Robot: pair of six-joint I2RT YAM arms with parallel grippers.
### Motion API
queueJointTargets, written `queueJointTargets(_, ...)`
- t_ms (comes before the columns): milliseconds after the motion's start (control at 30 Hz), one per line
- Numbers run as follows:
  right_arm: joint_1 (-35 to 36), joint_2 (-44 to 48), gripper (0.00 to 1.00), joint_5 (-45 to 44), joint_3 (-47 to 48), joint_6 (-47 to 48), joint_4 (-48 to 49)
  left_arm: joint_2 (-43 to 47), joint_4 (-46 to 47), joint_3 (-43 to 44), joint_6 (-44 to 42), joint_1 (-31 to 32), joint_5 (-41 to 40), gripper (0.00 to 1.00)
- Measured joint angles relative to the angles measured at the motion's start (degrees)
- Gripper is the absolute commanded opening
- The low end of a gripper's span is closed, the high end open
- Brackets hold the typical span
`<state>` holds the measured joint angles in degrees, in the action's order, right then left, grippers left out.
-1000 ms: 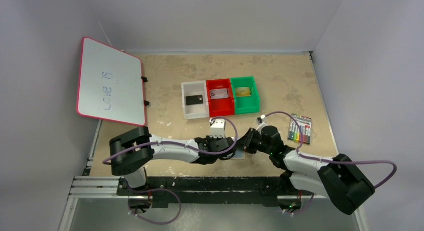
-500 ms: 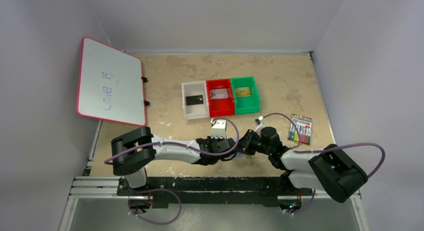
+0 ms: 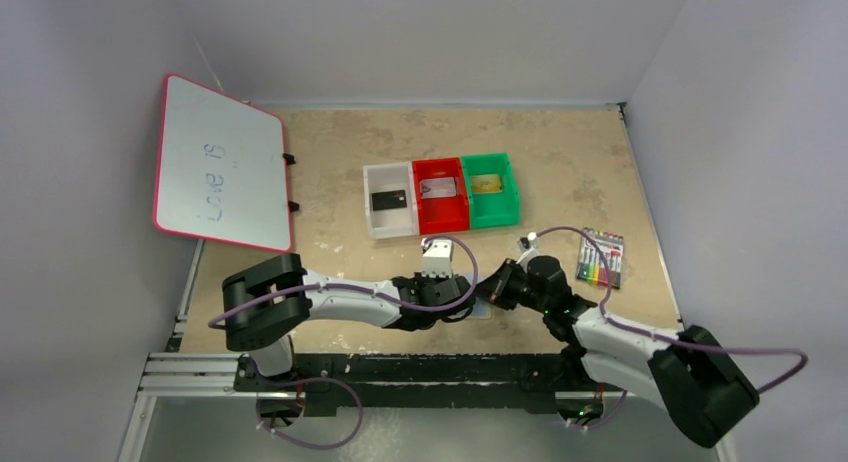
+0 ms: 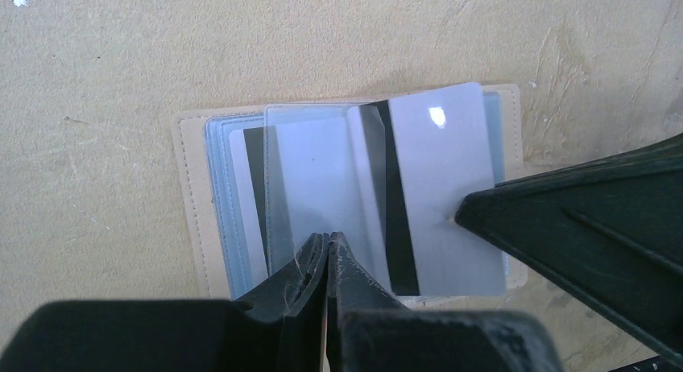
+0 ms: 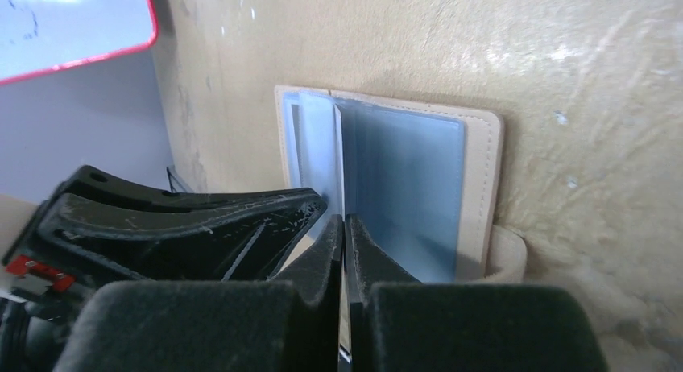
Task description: Take the credit cards out of the card holder
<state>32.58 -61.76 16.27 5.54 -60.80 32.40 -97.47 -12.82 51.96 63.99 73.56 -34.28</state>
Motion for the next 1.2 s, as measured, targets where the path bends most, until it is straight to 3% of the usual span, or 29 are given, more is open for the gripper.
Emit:
queueJointTargets(333,0.0,26.5,0.00,-13.0,0.3,-0.7,-24.9,1.1,-0.2,-0.7,0.0,0.0,0.0,0.10)
queueJointTargets(533,0.0,36.2,0.00,-16.8,3.4,3.5,-32.9,5.8,-0.5,-1.4,-0.1,0.0,-0.2,0.30)
queueJointTargets(633,0.0,38.8,0.00,-16.8,4.6,6.9,-32.9,9.6,-0.6,-1.4,-0.6,0.0,-1.1,0.40)
queueJointTargets(733,0.0,39.5,0.00,-15.8,4.8,11.2,-31.1,13.3,-1.4,-1.4,-1.8,0.0,-2.9,0.60)
queueJointTargets(800,0.0,39.1,0.00,-14.4,4.8,15.0,-29.1,15.8,-2.7,-1.4,-3.0,0.0,-4.7,0.68)
queueJointTargets(1000,0.0,33.8,0.00,-5.0,4.8,25.4,-18.1,23.5,-7.9,-1.8,-7.4,-1.3,-9.4,0.73)
queueJointTargets(1200,0.0,24.2,0.00,4.9,6.3,33.3,-11.5,35.3,-8.6,-5.4,-15.8,-9.1,-8.3,0.90)
